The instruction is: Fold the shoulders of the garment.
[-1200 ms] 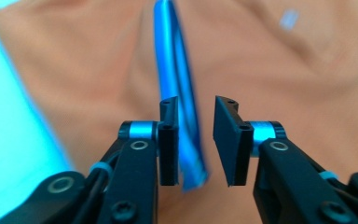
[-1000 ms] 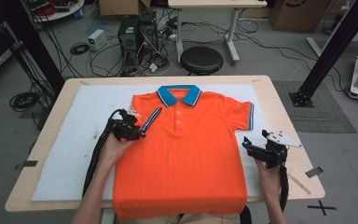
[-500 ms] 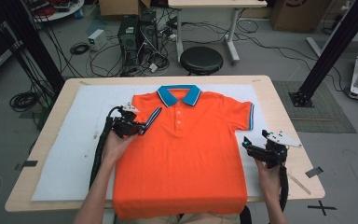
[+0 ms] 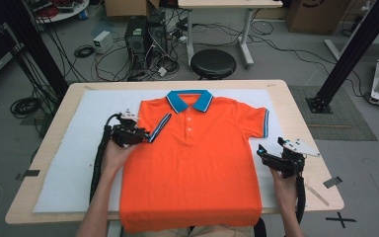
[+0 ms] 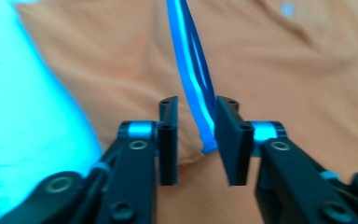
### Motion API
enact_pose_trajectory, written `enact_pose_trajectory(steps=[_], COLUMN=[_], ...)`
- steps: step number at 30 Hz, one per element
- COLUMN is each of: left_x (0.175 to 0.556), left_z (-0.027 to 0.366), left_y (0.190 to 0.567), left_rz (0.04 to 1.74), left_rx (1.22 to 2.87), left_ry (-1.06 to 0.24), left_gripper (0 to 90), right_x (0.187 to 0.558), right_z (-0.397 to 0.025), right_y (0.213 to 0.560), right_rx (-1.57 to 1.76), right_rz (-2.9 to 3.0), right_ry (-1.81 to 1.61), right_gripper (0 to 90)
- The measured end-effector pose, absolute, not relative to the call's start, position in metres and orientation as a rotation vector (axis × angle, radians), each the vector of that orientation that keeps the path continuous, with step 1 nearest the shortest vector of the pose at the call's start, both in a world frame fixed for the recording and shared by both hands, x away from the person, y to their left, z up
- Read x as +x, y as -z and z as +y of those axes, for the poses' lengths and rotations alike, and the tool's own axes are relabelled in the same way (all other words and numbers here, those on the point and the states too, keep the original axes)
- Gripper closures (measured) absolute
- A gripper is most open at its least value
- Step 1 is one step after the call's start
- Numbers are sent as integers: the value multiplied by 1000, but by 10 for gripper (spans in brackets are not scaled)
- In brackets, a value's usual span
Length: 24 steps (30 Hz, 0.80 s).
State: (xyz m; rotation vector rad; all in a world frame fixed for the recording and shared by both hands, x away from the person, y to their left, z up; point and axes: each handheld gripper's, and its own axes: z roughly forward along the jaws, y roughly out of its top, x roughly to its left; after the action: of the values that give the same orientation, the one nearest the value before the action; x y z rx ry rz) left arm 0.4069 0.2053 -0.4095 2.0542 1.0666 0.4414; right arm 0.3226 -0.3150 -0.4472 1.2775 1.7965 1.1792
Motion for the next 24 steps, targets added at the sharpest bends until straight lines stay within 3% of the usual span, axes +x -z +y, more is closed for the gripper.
enact_pose_trajectory(steps=[5,12,19,24], left_x=[394,361,325,317], left_z=[226,255,267,274], left_y=[401,421,438,446], left_rz=[1056,1073,1005,983], left_rx=[1970,1841,1732,1650], left_ry=[-492,-527,-630,-629], left_gripper=[506,361,350,350], right_x=[323,324,324,327], right_z=[-316,-315,-315,-315], right_y=[447,447,447,447], right_rx=[1283,1303,1303,1344], right_rz=[1790,1783,1777,1779], right_ry=[-1181,-1166,-1155,-1133], right_gripper=[191,191,191,192])
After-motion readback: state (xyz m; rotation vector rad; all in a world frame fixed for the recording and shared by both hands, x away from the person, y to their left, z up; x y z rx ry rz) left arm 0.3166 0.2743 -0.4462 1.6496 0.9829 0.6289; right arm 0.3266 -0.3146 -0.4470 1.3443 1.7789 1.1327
